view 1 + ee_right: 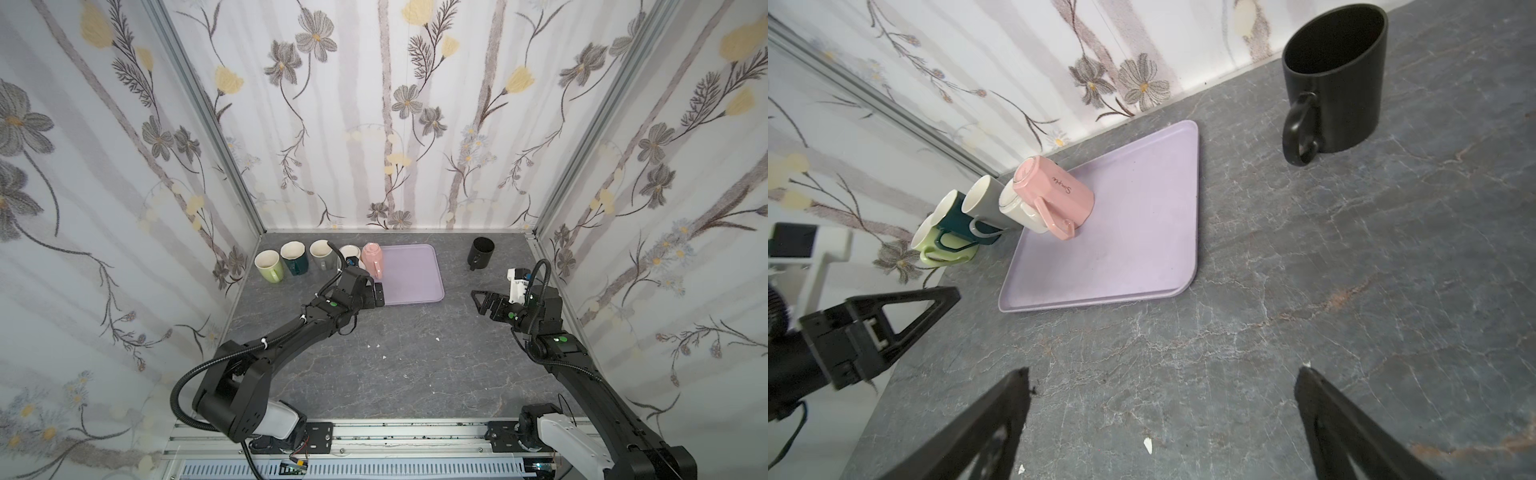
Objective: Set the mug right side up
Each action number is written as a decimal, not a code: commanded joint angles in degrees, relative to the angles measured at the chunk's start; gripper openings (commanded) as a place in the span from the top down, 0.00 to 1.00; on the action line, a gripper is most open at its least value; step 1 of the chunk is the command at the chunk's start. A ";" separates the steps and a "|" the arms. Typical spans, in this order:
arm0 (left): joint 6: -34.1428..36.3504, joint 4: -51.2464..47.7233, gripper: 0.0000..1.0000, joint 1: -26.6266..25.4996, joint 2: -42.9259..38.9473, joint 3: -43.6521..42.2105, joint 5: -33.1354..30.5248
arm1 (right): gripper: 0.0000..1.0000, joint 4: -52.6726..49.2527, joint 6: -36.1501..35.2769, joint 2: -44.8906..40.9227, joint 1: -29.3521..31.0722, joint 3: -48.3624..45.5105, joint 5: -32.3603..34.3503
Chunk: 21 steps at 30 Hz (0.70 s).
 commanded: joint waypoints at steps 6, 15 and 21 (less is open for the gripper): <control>-2.11 -4.94 0.00 0.44 15.77 12.05 1.09 | 0.00 14.52 -3.22 1.02 0.07 -5.59 -2.72; 0.48 -10.89 0.17 0.15 25.66 24.99 -0.54 | 0.00 19.10 -0.18 1.36 0.03 -9.92 0.64; 2.96 -18.28 0.32 -0.57 32.33 36.05 -6.22 | 0.00 24.56 2.04 1.75 0.03 -13.97 4.28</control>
